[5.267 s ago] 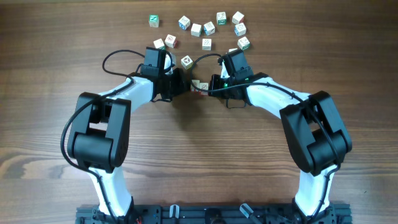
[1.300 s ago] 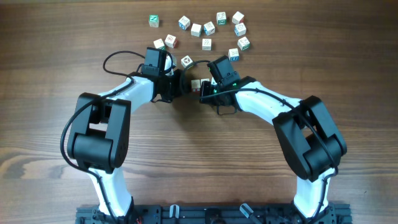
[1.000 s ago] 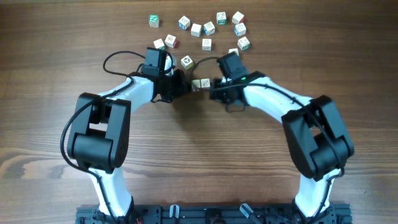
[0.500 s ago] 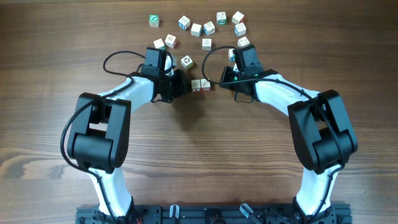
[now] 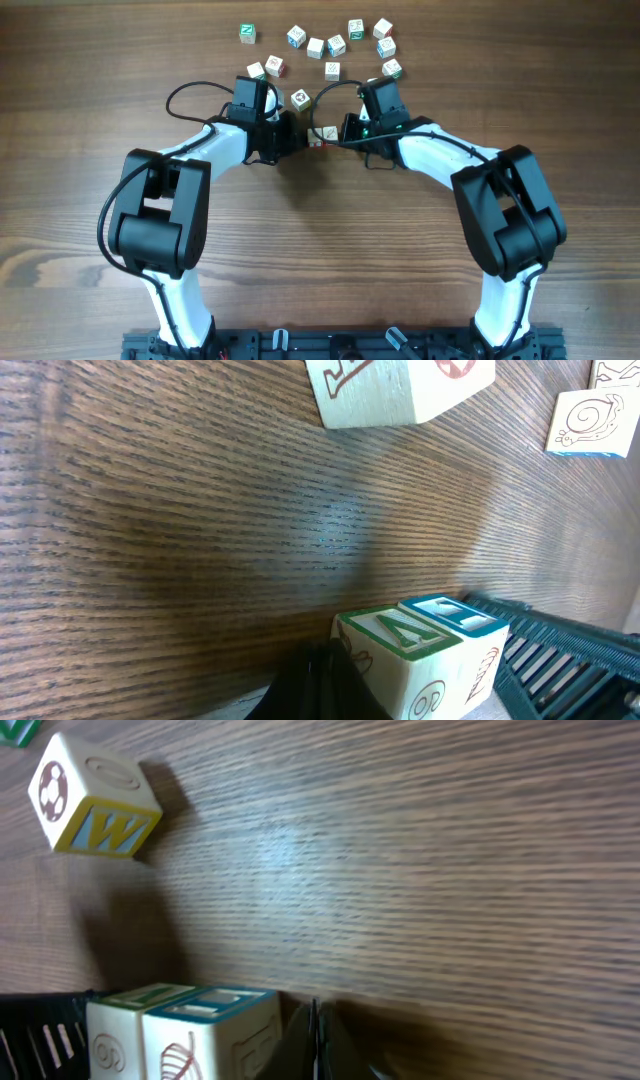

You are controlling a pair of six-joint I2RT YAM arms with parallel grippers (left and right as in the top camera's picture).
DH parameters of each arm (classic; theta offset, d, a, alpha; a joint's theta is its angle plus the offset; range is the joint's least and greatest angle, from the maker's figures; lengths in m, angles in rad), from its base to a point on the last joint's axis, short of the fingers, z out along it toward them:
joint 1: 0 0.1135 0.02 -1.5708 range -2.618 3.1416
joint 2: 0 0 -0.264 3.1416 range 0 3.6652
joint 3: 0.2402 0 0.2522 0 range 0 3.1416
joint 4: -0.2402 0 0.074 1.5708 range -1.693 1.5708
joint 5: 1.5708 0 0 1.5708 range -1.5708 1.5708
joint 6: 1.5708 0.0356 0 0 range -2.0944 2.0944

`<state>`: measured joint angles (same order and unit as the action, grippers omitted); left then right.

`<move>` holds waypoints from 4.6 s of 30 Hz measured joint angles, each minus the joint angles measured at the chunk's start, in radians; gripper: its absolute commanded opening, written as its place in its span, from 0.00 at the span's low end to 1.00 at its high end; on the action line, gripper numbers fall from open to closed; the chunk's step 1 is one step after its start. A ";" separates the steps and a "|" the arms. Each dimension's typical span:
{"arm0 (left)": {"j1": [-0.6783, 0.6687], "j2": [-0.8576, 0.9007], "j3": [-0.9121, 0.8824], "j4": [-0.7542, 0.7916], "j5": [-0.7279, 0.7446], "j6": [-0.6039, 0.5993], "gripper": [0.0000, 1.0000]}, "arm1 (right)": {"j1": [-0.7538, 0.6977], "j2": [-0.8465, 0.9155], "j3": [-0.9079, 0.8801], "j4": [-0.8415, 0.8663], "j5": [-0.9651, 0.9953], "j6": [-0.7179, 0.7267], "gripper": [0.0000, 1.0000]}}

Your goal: Form a horizontal line

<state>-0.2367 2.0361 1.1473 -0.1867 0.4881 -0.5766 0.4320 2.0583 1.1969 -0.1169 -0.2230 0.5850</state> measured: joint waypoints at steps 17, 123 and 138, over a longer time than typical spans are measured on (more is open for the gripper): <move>0.000 0.000 0.000 0.000 -0.001 0.000 0.04 | 0.014 0.001 -0.002 -0.002 -0.032 0.000 0.04; 0.000 0.000 0.000 0.003 -0.004 0.000 0.04 | -0.010 0.035 0.133 -0.060 -0.163 -0.086 0.04; 0.000 0.000 0.000 0.003 -0.004 0.000 0.04 | -0.100 0.035 0.134 -0.166 -0.149 -0.058 0.04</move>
<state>-0.2367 2.0361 1.1473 -0.1841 0.4839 -0.5770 0.3317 2.0930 1.3304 -0.2825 -0.3721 0.5266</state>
